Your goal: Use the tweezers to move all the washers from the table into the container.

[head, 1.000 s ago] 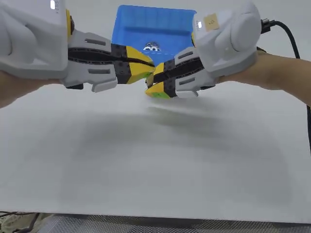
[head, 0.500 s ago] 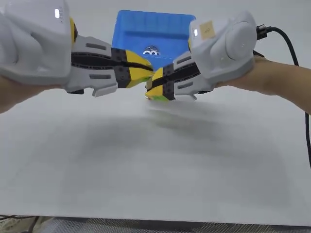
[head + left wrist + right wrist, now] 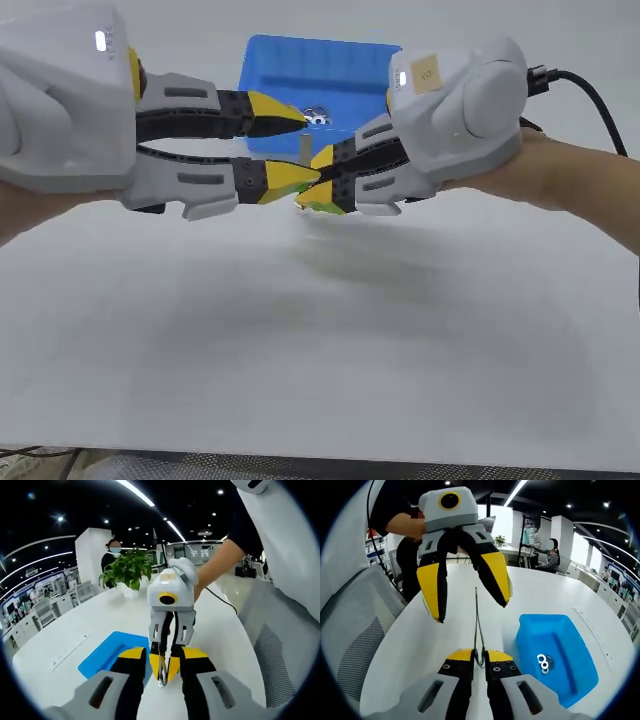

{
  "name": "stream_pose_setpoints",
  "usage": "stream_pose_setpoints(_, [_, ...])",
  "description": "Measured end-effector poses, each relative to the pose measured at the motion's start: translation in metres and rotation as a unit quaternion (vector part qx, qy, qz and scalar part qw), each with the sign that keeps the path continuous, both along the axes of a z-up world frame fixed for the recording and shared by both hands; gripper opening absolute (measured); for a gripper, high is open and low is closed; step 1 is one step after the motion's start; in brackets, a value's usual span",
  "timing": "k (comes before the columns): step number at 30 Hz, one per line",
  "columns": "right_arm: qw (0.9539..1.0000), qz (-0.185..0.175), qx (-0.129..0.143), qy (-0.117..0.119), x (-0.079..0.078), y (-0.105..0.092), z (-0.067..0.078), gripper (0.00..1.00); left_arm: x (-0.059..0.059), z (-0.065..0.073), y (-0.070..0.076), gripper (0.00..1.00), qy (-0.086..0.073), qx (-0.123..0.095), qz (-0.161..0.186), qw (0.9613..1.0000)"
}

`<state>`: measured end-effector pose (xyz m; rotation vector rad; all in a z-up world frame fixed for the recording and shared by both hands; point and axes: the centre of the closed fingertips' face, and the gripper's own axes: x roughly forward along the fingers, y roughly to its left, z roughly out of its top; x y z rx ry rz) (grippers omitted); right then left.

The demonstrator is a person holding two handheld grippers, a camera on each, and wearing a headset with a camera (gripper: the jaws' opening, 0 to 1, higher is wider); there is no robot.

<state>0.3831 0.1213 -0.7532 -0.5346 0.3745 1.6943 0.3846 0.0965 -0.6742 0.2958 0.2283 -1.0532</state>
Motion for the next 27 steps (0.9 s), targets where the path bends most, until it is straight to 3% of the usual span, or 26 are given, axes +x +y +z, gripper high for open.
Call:
stream_pose_setpoints(2, [0.9999,-0.01,0.007,0.0,0.004,-0.001,0.007,0.09,-0.001,0.005,0.005,0.46,0.013,-0.031,0.031,0.9989])
stream_pose_setpoints(3, [0.9997,-0.019,0.013,0.009,0.005,-0.001,0.013,0.09,-0.001,0.006,0.007,0.51,0.013,-0.034,0.036,0.9987])
stream_pose_setpoints(6, [0.9996,-0.024,0.015,0.002,0.008,-0.004,0.021,0.09,-0.007,0.006,0.018,0.58,0.011,-0.026,0.056,0.998])
stream_pose_setpoints(9, [0.9992,-0.033,0.022,0.001,0.011,-0.008,0.031,0.09,-0.014,0.007,0.023,0.64,0.024,-0.024,0.07,0.9969])
stream_pose_setpoints(16, [0.9983,-0.045,0.034,-0.013,0.013,-0.018,0.056,0.09,-0.017,0.021,0.038,0.89,0.013,-0.028,0.119,0.9924])
stream_pose_setpoints(19, [0.9982,-0.042,0.03,-0.029,0.017,-0.022,0.064,0.09,-0.019,0.028,0.039,0.94,0.008,-0.042,0.128,0.9908])
stream_pose_setpoints(22, [0.9978,-0.047,0.032,-0.035,0.023,-0.024,0.074,0.09,-0.022,0.029,0.042,0.99,0.001,-0.04,0.133,0.9903])
stream_pose_setpoints(27, [0.9953,-0.064,0.052,-0.051,0.045,-0.021,0.097,0.09,-0.026,0.021,0.054,1.0,0.004,-0.042,0.144,0.9887])
